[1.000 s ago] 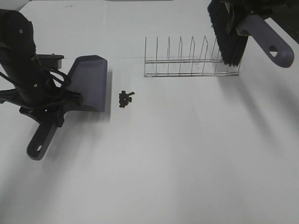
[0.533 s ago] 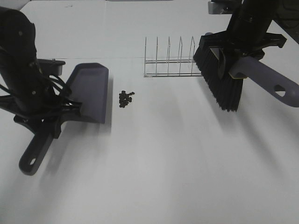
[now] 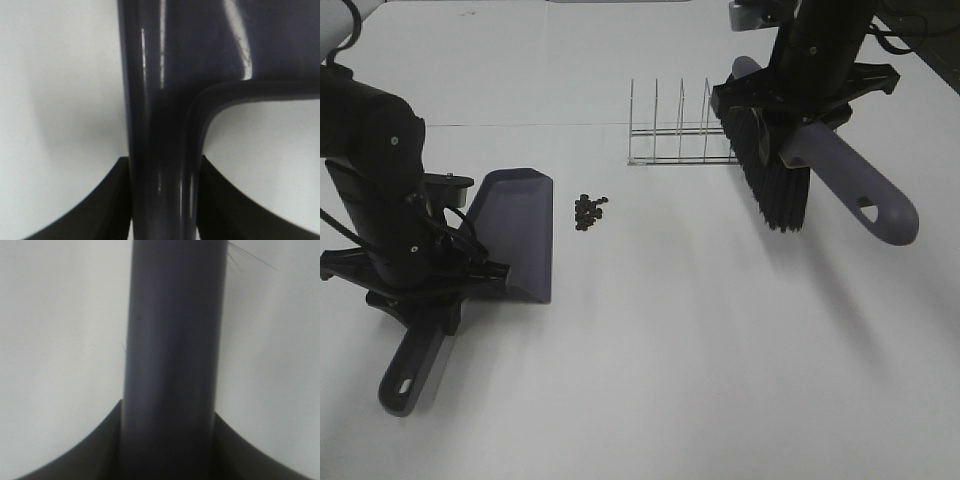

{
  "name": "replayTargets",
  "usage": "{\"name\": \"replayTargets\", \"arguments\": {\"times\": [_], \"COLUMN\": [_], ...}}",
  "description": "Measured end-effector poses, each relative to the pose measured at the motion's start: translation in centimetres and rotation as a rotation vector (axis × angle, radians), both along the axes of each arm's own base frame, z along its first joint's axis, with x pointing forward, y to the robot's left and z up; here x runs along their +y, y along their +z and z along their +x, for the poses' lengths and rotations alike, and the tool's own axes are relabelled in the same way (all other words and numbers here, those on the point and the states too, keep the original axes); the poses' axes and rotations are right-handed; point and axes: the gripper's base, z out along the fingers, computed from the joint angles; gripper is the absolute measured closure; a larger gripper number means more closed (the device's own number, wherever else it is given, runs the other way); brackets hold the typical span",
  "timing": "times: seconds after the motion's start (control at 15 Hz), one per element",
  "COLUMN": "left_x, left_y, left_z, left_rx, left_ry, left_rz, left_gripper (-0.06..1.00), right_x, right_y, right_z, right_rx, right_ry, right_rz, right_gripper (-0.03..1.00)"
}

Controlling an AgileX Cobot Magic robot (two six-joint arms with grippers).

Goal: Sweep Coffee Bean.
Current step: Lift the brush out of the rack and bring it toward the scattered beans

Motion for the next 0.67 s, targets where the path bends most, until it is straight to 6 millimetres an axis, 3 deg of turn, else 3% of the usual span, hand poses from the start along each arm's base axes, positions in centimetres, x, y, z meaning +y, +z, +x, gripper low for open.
{"name": "replayTargets", "arguments": {"times": [0.47,0.67], "left_x": [-0.3,-0.3], "left_y": [-0.9,-0.9], "left_z": [0.4,0.4], "left_rx": [-0.027,-0.027], "left_ry": [-0.006,-0.006], "left_rz": [-0.016,-0.016], "left_gripper": [0.6,0.6], "right_x": [6.9,10.4], "right_y": [-7.6,-9.3], "right_z": [-1.0,0.9], "right_rx": [0.068,0.04], "right_ry": [0.161,0.225], "right_rz": [-0.276,-0.283], "right_gripper": [0.67,0.67]}}
